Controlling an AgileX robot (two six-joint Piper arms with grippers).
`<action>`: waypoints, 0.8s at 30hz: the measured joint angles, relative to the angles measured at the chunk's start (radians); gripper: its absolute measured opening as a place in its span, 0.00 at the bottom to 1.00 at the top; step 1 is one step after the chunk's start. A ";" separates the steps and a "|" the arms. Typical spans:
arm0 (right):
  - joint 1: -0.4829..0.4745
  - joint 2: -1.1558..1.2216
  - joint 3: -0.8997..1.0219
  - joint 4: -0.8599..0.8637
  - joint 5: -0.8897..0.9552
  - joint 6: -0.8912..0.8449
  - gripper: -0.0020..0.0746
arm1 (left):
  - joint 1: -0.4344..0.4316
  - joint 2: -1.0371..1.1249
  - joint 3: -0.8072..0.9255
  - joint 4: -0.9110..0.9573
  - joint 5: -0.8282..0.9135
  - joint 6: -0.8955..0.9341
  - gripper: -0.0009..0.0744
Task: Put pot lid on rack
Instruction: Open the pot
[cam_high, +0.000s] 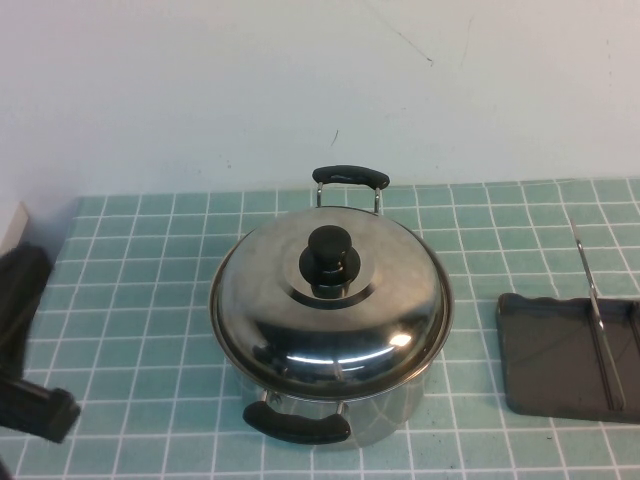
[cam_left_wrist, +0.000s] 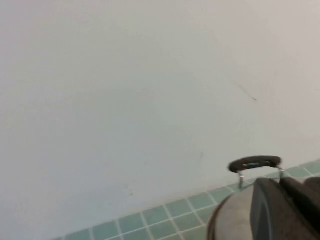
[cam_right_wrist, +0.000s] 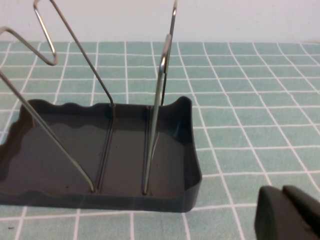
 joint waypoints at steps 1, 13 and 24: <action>0.000 0.000 0.000 0.000 0.000 0.000 0.02 | -0.039 0.037 0.000 0.018 -0.030 -0.003 0.01; 0.000 0.000 0.000 0.000 0.000 0.000 0.02 | -0.244 0.491 -0.029 0.054 -0.411 -0.022 0.52; 0.000 0.000 0.000 0.000 0.000 0.000 0.02 | -0.244 0.858 -0.176 0.084 -0.657 -0.069 0.87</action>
